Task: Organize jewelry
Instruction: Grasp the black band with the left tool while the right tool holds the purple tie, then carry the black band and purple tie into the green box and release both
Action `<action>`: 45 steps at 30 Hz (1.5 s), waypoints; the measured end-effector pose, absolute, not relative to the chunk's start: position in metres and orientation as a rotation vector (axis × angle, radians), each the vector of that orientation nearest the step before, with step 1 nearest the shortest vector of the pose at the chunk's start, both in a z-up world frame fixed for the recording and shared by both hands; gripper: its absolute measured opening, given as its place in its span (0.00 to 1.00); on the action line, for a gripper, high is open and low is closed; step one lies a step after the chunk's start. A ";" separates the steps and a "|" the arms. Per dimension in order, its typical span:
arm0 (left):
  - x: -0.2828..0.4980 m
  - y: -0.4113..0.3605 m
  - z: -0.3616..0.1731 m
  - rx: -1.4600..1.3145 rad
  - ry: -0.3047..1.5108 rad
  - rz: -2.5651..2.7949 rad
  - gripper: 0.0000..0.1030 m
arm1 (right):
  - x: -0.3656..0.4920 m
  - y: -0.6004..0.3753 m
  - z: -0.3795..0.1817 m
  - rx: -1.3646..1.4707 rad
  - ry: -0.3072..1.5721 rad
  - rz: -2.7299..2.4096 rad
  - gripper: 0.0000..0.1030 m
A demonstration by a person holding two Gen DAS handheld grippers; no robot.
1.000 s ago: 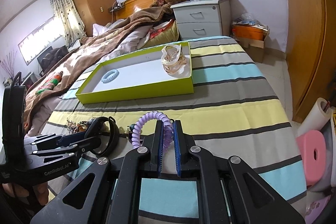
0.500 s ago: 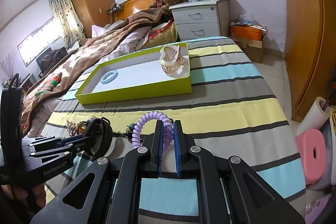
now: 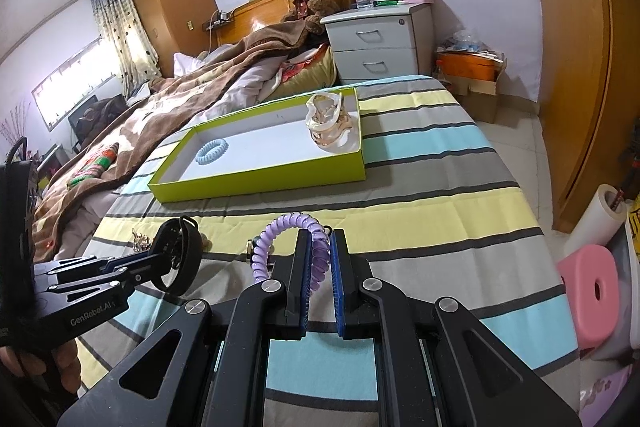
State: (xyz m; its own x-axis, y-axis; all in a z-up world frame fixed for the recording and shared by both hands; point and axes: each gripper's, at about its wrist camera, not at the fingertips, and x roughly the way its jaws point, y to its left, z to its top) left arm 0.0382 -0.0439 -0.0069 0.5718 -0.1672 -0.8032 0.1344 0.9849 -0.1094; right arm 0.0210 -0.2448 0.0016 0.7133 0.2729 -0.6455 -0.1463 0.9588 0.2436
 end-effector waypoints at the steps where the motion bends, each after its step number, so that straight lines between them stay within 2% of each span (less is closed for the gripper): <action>1: 0.038 -0.043 -0.006 -0.040 0.944 -0.176 0.15 | 0.020 -0.245 0.003 0.180 0.739 0.232 0.09; 26: 0.057 -0.008 0.037 -0.080 0.857 -0.144 0.15 | 0.045 -0.221 0.051 0.138 0.660 0.247 0.09; 38: 0.090 0.015 0.050 -0.095 0.839 -0.113 0.15 | 0.096 -0.199 0.073 0.100 0.644 0.273 0.09; 45: 0.112 0.026 0.051 -0.099 0.843 -0.095 0.15 | 0.139 -0.182 0.067 0.099 0.682 0.285 0.09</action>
